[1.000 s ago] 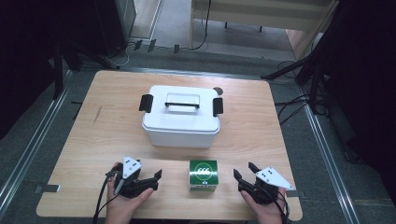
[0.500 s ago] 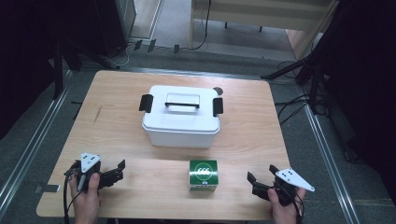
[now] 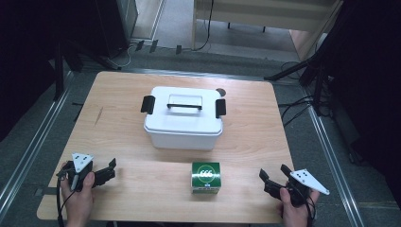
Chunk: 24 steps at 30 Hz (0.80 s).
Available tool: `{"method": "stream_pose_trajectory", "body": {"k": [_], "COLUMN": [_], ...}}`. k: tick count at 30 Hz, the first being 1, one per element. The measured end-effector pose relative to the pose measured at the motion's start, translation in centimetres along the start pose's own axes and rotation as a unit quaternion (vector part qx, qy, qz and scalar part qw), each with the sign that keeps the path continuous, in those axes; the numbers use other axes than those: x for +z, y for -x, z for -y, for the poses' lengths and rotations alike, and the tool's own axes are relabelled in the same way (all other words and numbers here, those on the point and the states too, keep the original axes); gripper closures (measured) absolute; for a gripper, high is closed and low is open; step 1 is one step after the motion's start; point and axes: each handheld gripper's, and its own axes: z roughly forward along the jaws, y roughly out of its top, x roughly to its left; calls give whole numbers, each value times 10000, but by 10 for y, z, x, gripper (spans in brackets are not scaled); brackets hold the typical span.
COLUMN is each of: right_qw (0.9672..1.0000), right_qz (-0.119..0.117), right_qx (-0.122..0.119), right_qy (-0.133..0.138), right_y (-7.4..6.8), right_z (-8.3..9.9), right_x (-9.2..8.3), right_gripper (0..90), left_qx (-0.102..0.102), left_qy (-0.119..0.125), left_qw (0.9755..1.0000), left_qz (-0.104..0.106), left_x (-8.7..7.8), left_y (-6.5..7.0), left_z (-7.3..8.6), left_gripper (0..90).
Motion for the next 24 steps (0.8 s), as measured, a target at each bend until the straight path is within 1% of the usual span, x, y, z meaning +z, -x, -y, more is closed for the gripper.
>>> {"method": "stream_pose_trajectory", "body": {"k": [1, 2, 5, 6, 9, 10, 11, 13, 14, 15, 16, 17, 18, 20, 21, 22, 23, 24], "right_qw": [9999, 9996, 9991, 9988, 9984, 9984, 9983, 9980, 9976, 9969, 9965, 9965, 9957, 9954, 9952, 9952, 9948, 9944], "right_qz": [-47, -212, -407, -443, -420, -425, -427, -364, -303, -306, -283, -283, -193, -226, -305, -390, -480, -519], "right_qx": [-22, -31, -116, -168, -376, -385, -398, -526, -616, -718, -787, -787, -901, -927, -928, -895, -897, -919], "right_qy": [-88, -167, -98, -90, -27, -17, 8, 14, 25, 60, 84, 84, 121, 123, 12, -41, -70, -92], "right_y": [0, -2, -5, -5, -4, -2, -1, -1, -1, -1, -1, -1, -2, -2, -4, -5, -7, -8], "right_z": [-1, -3, -10, -12, -18, -21, -23, -27, -29, -31, -33, -33, -38, -40, -46, -49, -52, -55], "right_x": [0, 1, -2, -2, -3, -3, -3, -4, -3, -3, -3, -3, 0, 1, 5, 7, 9, 10], "right_gripper": [125, 125, 125, 126, 134, 136, 144, 165, 182, 208, 248, 248, 299, 305, 281, 252, 252, 251], "left_qx": [-47, -95, -206, -206, -204, -225, -249, -247, -245, -213, -180, -180, -167, -170, -181, -200, -202, -203], "left_qy": [-8, -14, 23, 37, 57, 52, 40, 26, 13, -8, -33, -33, -50, -68, -80, -86, -94, -100], "left_qw": [10000, 9999, 9998, 9998, 9997, 9996, 9995, 9995, 9995, 9996, 9997, 9997, 9997, 9996, 9996, 9995, 9995, 9995], "left_qz": [7, 36, 49, 59, 113, 190, 198, 194, 192, 183, 183, 183, 192, 207, 223, 220, 228, 230], "left_x": [1, 2, 5, 6, 6, 6, 6, 7, 7, 8, 8, 8, 9, 9, 10, 10, 10, 10], "left_y": [-2, -6, -10, -10, -11, -12, -13, -12, -11, -10, -9, -9, -9, -9, -9, -9, -10, -10], "left_z": [0, 1, 0, 0, 0, 0, 1, 1, 1, 1, 1, 1, 1, 0, 0, 0, 0, 0], "left_gripper": [84, 84, 84, 84, 84, 84, 84, 84, 84, 84, 84, 84, 84, 84, 84, 84, 84, 84]}}
